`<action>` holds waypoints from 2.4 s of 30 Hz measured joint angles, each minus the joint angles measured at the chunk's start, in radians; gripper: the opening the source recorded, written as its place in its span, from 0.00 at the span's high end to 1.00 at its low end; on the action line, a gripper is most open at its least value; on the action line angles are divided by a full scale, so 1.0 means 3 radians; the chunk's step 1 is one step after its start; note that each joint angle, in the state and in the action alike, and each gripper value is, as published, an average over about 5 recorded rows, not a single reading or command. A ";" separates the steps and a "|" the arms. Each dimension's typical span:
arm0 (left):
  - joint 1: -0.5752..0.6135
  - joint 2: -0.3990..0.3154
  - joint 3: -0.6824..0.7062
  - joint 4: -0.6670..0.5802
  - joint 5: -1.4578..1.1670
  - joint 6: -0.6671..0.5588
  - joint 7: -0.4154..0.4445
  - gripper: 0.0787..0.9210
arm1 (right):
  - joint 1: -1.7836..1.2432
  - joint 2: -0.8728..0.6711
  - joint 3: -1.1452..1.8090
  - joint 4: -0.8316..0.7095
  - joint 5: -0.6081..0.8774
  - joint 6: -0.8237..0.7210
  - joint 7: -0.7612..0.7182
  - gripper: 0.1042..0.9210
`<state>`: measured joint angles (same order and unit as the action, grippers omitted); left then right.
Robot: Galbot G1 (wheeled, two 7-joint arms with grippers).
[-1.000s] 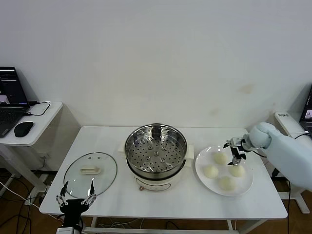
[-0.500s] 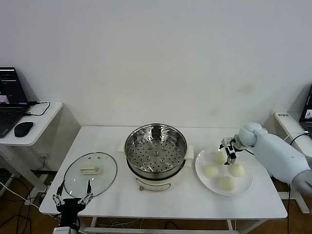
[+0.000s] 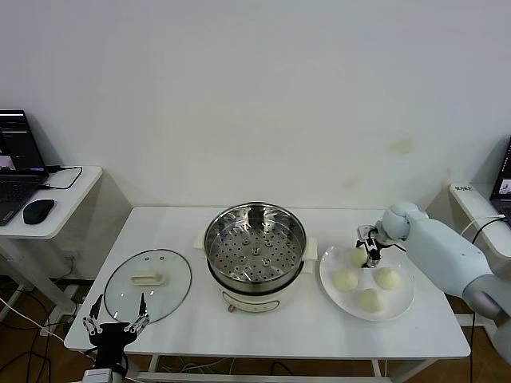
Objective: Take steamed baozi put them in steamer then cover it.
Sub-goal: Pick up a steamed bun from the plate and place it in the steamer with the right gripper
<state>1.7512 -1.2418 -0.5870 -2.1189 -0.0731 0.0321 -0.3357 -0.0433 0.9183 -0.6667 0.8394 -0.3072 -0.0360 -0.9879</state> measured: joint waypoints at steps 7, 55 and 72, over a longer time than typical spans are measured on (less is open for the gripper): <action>0.0002 0.0017 0.0000 -0.0020 -0.0033 -0.0002 0.0018 0.12 | 0.0118 -0.0118 -0.0098 0.0172 0.0126 -0.0047 -0.0033 0.41; -0.0012 0.0008 -0.0204 -0.0053 -0.0320 -0.0106 0.0069 0.12 | 0.1906 0.1134 -0.2090 0.0752 0.0825 0.1298 0.0407 0.38; -0.0007 -0.0009 -0.0218 -0.0083 -0.0331 -0.0106 0.0069 0.12 | 0.1576 0.1439 -0.2031 0.0285 0.0054 0.1827 0.0593 0.28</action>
<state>1.7492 -1.2447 -0.6523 -2.1439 -0.1722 0.0002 -0.3150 0.4296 1.3499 -1.2759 0.9249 -0.2910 0.5122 -0.8099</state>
